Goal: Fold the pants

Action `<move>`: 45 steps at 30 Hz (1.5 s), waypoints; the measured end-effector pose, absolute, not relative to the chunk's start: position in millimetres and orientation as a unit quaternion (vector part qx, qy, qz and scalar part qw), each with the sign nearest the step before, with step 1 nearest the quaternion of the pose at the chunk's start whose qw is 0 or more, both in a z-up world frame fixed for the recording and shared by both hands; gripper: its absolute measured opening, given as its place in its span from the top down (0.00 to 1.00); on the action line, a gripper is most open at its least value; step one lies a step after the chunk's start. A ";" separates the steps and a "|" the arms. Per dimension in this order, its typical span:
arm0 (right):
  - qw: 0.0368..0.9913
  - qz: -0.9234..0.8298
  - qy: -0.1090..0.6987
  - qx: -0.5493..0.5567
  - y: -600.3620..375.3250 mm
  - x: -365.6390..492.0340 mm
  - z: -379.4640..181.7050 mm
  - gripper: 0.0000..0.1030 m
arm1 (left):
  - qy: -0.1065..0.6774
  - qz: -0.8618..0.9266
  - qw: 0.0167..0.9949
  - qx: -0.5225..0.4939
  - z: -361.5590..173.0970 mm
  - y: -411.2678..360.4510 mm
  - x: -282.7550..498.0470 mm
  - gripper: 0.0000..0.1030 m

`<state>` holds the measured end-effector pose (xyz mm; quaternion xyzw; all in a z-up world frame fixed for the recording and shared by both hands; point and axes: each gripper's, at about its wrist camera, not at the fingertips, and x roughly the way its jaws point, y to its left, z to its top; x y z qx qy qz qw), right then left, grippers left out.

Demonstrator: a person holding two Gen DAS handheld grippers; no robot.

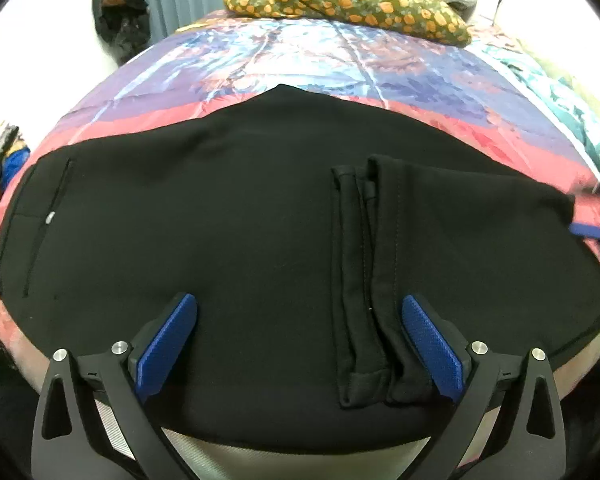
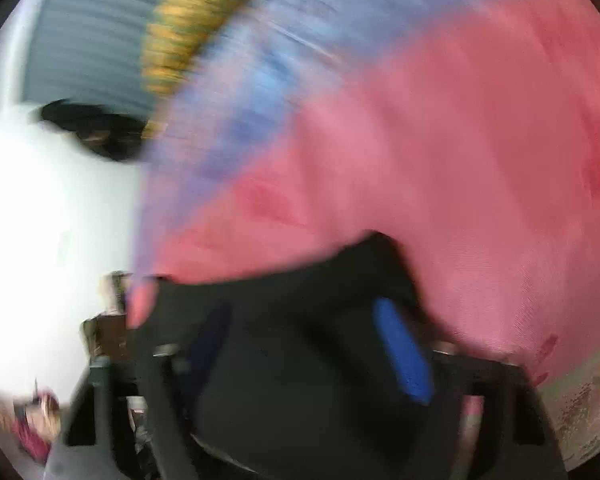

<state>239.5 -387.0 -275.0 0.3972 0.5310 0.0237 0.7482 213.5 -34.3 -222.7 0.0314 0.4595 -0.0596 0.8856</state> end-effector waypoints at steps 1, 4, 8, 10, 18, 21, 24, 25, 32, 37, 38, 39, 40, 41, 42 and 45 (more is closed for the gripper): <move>0.752 0.016 0.521 0.405 -392.6 236.5 -277.9 0.60 | 0.458 -0.061 0.886 0.032 -222.8 -34.4 212.9 0.01; 0.756 0.027 0.476 0.448 -404.7 217.0 -262.7 0.58 | 0.456 -0.063 0.887 0.031 -222.7 -33.3 211.9 0.01; 0.784 0.088 0.451 0.417 -381.7 175.9 -225.1 0.58 | 0.460 -0.062 0.885 0.029 -222.8 -34.4 213.8 0.00; 0.785 0.119 0.451 0.407 -361.0 155.3 -224.0 0.58 | 0.462 -0.061 0.884 0.027 -222.6 -34.5 214.6 0.00; 0.845 0.059 0.451 0.281 -320.3 122.2 -226.1 0.69 | 0.457 -0.068 0.887 0.026 -222.3 -33.0 213.3 0.00; 0.877 0.036 0.443 0.182 -310.0 153.2 -190.7 0.69 | 0.455 -0.063 0.888 0.026 -223.2 -34.1 213.3 0.00; 0.873 0.013 0.474 0.113 -309.5 201.5 -185.9 0.69 | 0.451 -0.065 0.890 0.027 -224.1 -34.2 211.9 0.00; 0.866 0.000 0.492 0.083 -307.4 221.2 -193.3 0.69 | 0.451 -0.067 0.890 0.027 -224.3 -33.8 211.7 0.00; 0.832 -0.026 0.551 0.060 -326.2 245.7 -238.6 0.66 | 0.448 -0.080 0.890 0.028 -224.4 -30.4 209.4 0.01; 0.875 0.000 0.480 0.060 -318.1 185.6 -192.5 0.66 | 0.449 -0.077 0.890 0.027 -224.7 -32.0 210.6 0.00; 0.879 -0.002 0.474 0.058 -313.8 172.5 -191.0 0.66 | 0.450 -0.076 0.889 0.027 -224.7 -32.0 210.7 0.00; 0.882 -0.011 0.467 0.057 -310.7 154.0 -194.2 0.65 | 0.451 -0.076 0.889 0.027 -224.6 -32.2 210.9 0.00; 0.880 -0.019 0.472 0.055 -310.0 145.0 -202.3 0.65 | 0.452 -0.075 0.889 0.026 -224.6 -32.5 211.2 0.00; 0.867 -0.031 0.495 0.051 -309.6 137.3 -219.9 0.64 | 0.452 -0.075 0.889 0.026 -224.7 -32.9 211.2 0.00; 0.844 -0.041 0.531 0.061 -313.1 135.4 -241.7 0.64 | 0.451 -0.075 0.889 0.027 -224.7 -32.8 211.2 0.00; 0.860 -0.058 0.490 0.129 -325.8 124.3 -228.3 0.64 | 0.449 -0.077 0.890 0.027 -223.4 -31.5 210.6 0.00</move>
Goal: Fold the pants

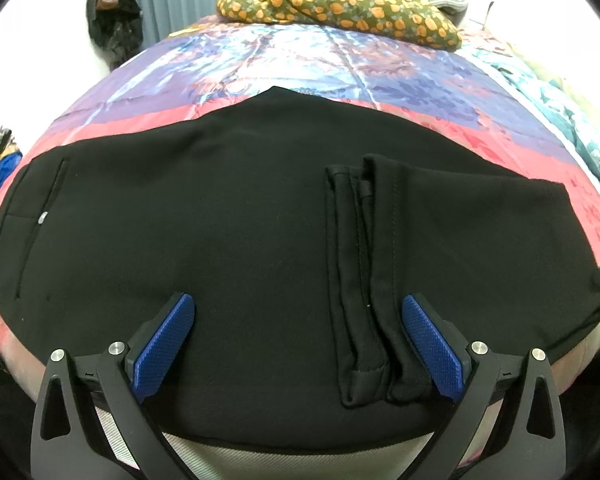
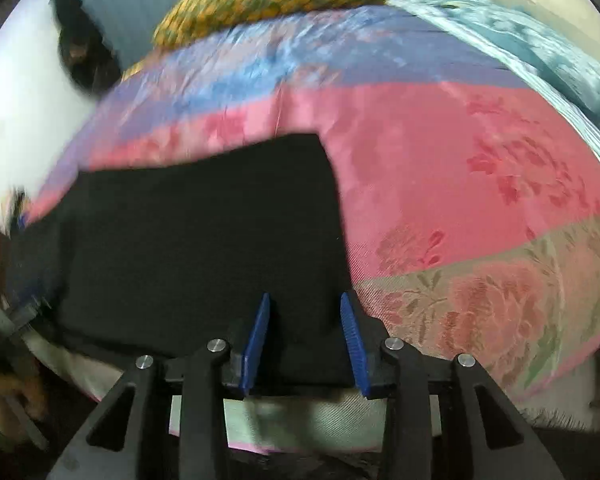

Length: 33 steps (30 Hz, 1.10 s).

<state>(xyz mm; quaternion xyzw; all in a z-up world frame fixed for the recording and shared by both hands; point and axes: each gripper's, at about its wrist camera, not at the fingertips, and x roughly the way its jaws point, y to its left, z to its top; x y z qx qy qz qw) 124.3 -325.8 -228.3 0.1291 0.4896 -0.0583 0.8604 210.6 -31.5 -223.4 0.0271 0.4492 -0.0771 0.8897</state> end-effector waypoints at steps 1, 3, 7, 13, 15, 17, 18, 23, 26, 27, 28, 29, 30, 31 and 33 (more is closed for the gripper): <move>0.868 -0.058 0.476 0.130 -323.6 122.1 -220.6 0.64 | 0.449 -0.078 0.890 0.027 -223.4 -31.4 210.6 0.00; 0.888 -0.061 0.440 0.119 -314.0 107.4 -205.5 0.62 | 0.449 -0.076 0.890 0.026 -223.8 -31.1 210.7 0.00; 0.860 -0.053 0.498 0.099 -294.1 105.2 -243.1 0.41 | 0.448 -0.071 0.891 0.027 -225.0 -32.0 209.8 0.00; 0.907 -0.082 0.404 0.088 -287.7 82.2 -200.3 0.32 | 0.444 -0.093 0.891 -0.018 -208.1 -21.0 206.8 0.01; 0.920 -0.095 0.377 0.059 -280.2 72.6 -190.2 0.15 | 0.432 -0.098 0.896 -0.037 -198.3 -15.7 206.4 0.01; 0.922 -0.094 0.373 0.048 -271.8 74.3 -188.8 0.12 | 0.434 -0.098 0.894 -0.048 -194.7 -10.2 209.6 0.01; 0.920 -0.092 0.378 0.043 -267.0 74.1 -189.9 0.12 | 0.438 -0.096 0.892 -0.049 -195.8 -8.2 211.5 0.01; 0.919 -0.093 0.381 0.033 -261.8 79.6 -196.2 0.12 | 0.454 -0.070 0.886 -0.067 -199.2 12.6 217.6 0.01; 0.921 -0.095 0.376 0.038 -263.2 80.1 -197.1 0.12 | 0.442 -0.055 0.891 -0.088 -189.2 38.0 219.8 0.01; 0.920 -0.094 0.377 0.042 -263.7 80.3 -197.8 0.12 | 0.441 -0.047 0.891 -0.095 -188.2 47.9 220.9 0.01; 0.920 -0.093 0.379 0.046 -263.9 81.3 -198.7 0.12 | 0.444 -0.036 0.889 -0.105 -188.4 62.1 223.3 0.01; 0.918 -0.090 0.382 0.052 -264.3 84.0 -200.4 0.12 | 0.447 -0.027 0.887 -0.112 -189.4 73.2 225.2 0.01; 0.918 -0.086 0.384 0.057 -264.4 85.3 -201.6 0.12 | 0.451 -0.017 0.884 -0.117 -190.9 85.1 227.5 0.01; 0.917 -0.083 0.386 0.060 -264.2 86.4 -202.6 0.12 | 0.457 -0.003 0.881 -0.122 -192.0 101.9 231.5 0.01; 0.916 -0.075 0.388 0.067 -263.3 88.4 -204.3 0.12 | 0.460 0.020 0.878 -0.130 -190.4 129.3 240.6 0.01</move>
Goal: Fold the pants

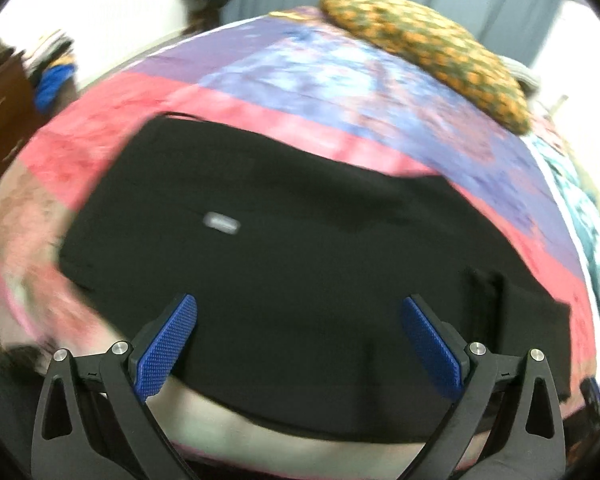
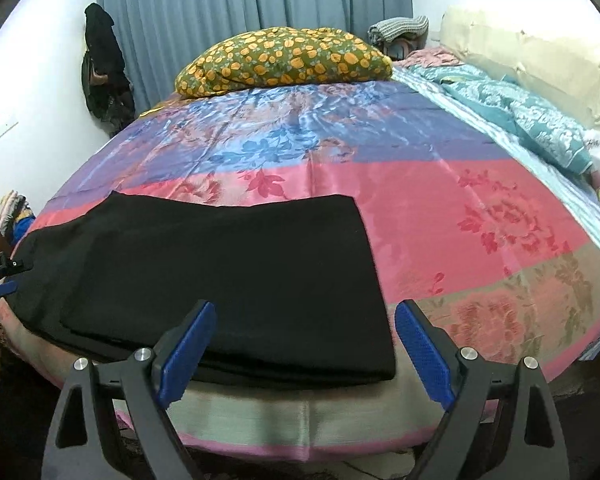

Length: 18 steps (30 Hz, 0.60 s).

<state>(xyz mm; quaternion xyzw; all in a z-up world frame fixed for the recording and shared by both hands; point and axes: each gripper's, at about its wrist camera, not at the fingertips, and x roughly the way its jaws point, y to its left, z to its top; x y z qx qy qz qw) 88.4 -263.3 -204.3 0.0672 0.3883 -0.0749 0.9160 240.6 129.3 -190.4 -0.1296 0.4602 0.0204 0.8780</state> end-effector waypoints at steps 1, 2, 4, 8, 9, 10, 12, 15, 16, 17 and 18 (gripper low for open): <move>0.916 -0.071 0.389 0.069 -262.7 88.8 -205.2 0.12 | 0.456 0.038 0.878 -0.139 -185.7 151.4 247.4 0.01; 0.916 -0.067 0.390 0.070 -261.9 89.3 -205.5 0.12 | 0.450 0.053 0.879 -0.147 -181.1 170.3 253.1 0.01; 0.916 -0.062 0.390 0.069 -259.9 89.4 -206.0 0.12 | 0.438 0.079 0.883 -0.149 -172.0 207.4 267.5 0.01; 0.914 -0.056 0.396 0.066 -256.1 92.0 -209.9 0.12 | 0.476 0.061 0.865 -0.144 -182.6 250.3 305.4 0.01; 0.914 -0.055 0.397 0.065 -255.3 92.7 -211.0 0.12 | 0.495 0.039 0.854 -0.156 -193.5 256.1 313.7 0.01; 0.913 -0.055 0.398 0.065 -254.5 93.1 -211.5 0.12 | 0.511 0.020 0.843 -0.168 -204.6 257.5 317.5 0.01; 0.913 -0.053 0.398 0.066 -253.3 92.8 -211.6 0.12 | 0.543 -0.017 0.817 -0.193 -227.6 256.8 323.8 0.01; 0.913 -0.053 0.399 0.063 -252.6 92.3 -211.8 0.12 | 0.544 -0.046 0.817 -0.184 -239.0 246.4 324.9 0.00; 0.913 -0.053 0.400 0.062 -252.7 92.4 -212.2 0.12 | 0.542 -0.058 0.817 -0.187 -236.9 243.1 323.4 0.00; 0.912 -0.054 0.402 0.061 -252.3 92.6 -212.9 0.12 | 0.544 -0.068 0.813 -0.195 -237.5 241.8 324.5 0.01; 0.912 -0.053 0.403 0.061 -252.2 92.9 -213.4 0.12 | 0.546 -0.075 0.811 -0.196 -237.0 239.9 325.6 0.01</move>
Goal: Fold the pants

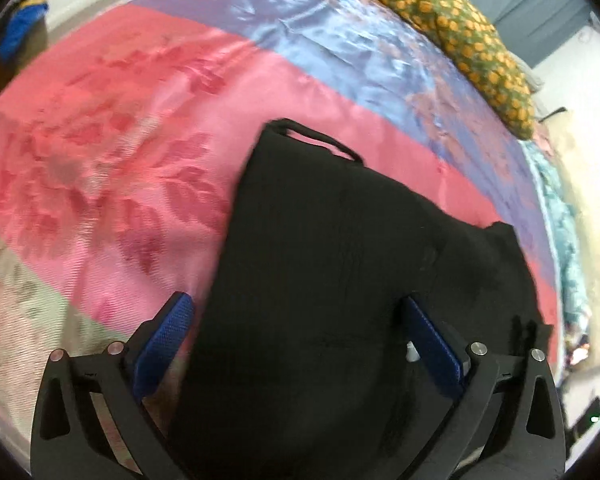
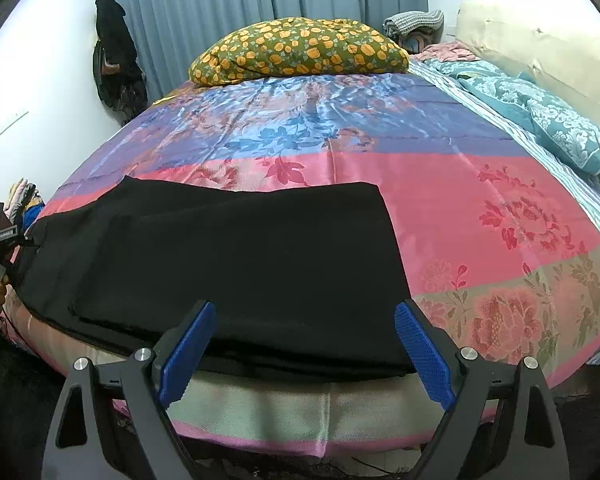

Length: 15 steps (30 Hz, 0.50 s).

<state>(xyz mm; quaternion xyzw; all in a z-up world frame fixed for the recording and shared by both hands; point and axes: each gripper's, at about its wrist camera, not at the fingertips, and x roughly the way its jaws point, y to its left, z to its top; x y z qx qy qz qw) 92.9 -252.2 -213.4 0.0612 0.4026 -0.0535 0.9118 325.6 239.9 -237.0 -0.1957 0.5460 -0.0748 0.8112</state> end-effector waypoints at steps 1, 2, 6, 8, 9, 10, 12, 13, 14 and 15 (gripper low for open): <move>0.912 -0.053 0.403 0.061 -251.7 93.5 -213.8 0.12 | 0.549 -0.087 0.810 -0.189 -235.4 236.4 327.5 0.01; 0.911 -0.052 0.404 0.060 -251.5 94.4 -214.4 0.12 | 0.553 -0.099 0.807 -0.183 -234.5 232.4 328.9 0.01; 0.911 -0.051 0.405 0.062 -250.6 98.9 -215.8 0.12 | 0.571 -0.127 0.799 -0.143 -231.3 216.5 338.3 0.01; 0.911 -0.049 0.405 0.067 -250.0 100.7 -216.3 0.12 | 0.575 -0.122 0.800 -0.118 -237.7 213.3 339.6 0.00; 0.910 -0.048 0.405 0.069 -249.5 101.3 -216.7 0.12 | 0.572 -0.121 0.803 -0.112 -239.1 213.6 339.0 0.00; 0.910 -0.047 0.405 0.070 -248.9 101.9 -217.3 0.12 | 0.570 -0.120 0.806 -0.105 -239.9 211.6 340.0 0.00; 0.911 -0.044 0.405 0.072 -247.7 102.4 -217.4 0.12 | 0.575 -0.120 0.803 -0.104 -241.2 211.3 343.1 0.00; 0.911 -0.043 0.404 0.072 -247.3 102.4 -217.3 0.12 | 0.581 -0.120 0.798 -0.107 -240.7 214.1 343.9 0.00; 0.911 -0.041 0.404 0.071 -247.0 102.4 -217.0 0.12 | 0.587 -0.120 0.793 -0.108 -240.3 214.6 345.5 0.00; 0.912 -0.041 0.403 0.069 -246.8 102.7 -216.6 0.12 | 0.594 -0.120 0.788 -0.109 -239.6 214.8 346.8 0.00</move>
